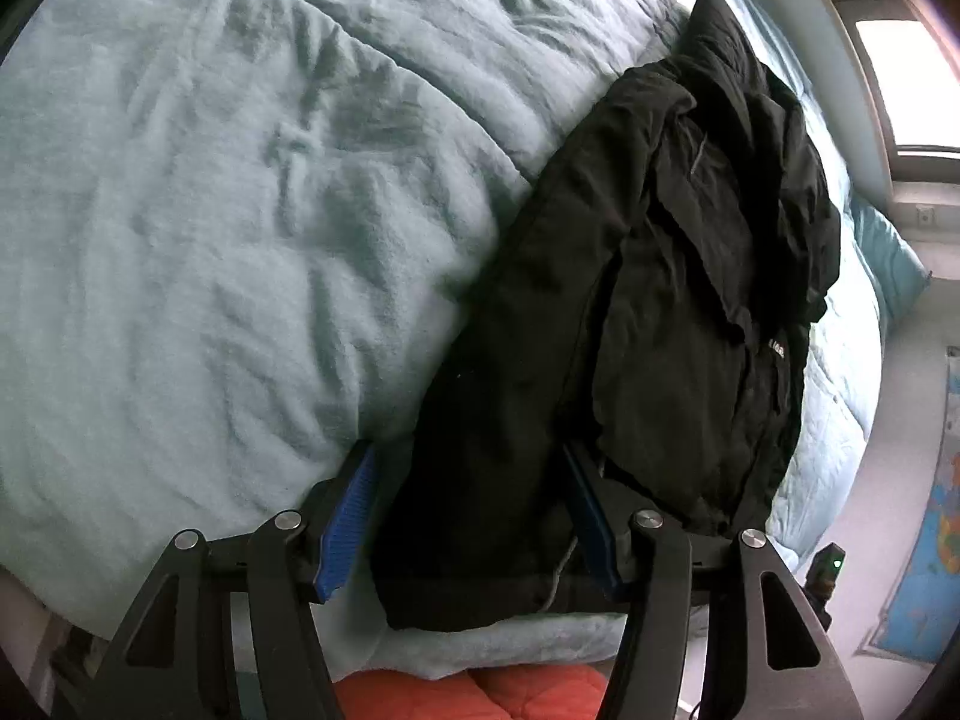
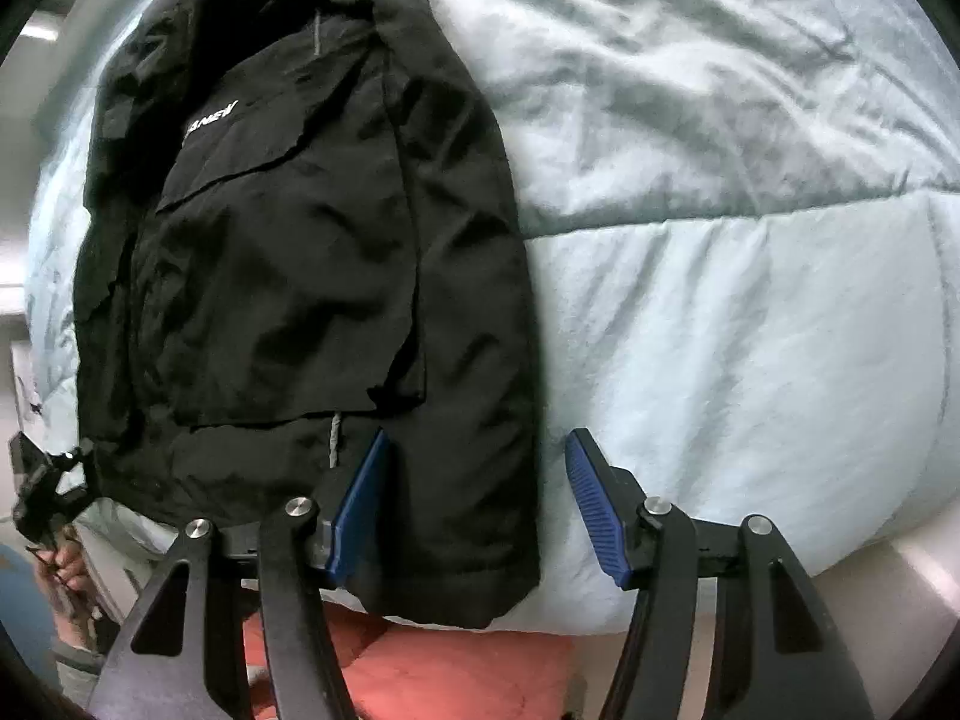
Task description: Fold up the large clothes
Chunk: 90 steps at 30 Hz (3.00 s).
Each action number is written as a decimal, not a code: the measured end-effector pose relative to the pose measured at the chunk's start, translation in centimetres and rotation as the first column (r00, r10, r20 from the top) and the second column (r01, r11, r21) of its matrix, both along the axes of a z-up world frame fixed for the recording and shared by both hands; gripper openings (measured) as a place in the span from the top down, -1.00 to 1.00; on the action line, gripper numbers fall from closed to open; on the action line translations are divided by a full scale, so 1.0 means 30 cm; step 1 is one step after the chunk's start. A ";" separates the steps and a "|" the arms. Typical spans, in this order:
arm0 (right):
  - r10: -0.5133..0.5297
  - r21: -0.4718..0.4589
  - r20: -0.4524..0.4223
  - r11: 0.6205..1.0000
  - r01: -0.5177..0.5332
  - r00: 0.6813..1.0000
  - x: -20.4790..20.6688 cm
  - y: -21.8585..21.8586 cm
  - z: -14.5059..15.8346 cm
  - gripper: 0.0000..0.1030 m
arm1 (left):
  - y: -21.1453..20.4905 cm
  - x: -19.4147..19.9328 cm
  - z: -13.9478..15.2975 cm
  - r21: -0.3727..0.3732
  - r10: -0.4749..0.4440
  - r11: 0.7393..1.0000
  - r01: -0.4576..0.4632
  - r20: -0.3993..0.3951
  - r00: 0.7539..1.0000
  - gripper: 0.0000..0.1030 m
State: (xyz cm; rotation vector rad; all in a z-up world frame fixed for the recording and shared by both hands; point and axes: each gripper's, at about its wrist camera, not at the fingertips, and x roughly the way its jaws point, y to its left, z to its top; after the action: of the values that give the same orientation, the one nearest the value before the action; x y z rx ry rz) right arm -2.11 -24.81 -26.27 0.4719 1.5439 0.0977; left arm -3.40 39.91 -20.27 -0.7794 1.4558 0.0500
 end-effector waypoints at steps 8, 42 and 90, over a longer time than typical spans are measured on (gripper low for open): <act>-0.004 0.040 -0.011 0.999 0.005 1.000 0.018 0.054 -0.034 -0.06 | -0.044 0.015 -0.001 0.008 -0.063 0.998 0.063 0.038 0.997 -0.20; 0.041 0.103 0.279 0.992 -0.072 0.959 0.219 0.075 0.416 0.71 | -0.214 0.352 0.418 -0.056 -0.233 0.957 0.286 0.442 0.867 0.71; -0.231 0.320 0.352 0.940 0.115 0.907 1.247 -0.008 0.421 0.29 | -0.086 1.267 0.402 -0.149 -0.165 0.955 0.256 0.449 0.878 0.49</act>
State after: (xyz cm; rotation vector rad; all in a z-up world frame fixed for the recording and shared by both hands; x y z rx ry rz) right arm 35.31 -25.04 -13.64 0.7774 1.0953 0.2682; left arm 34.60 37.35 -8.21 -0.7348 1.1183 -0.4257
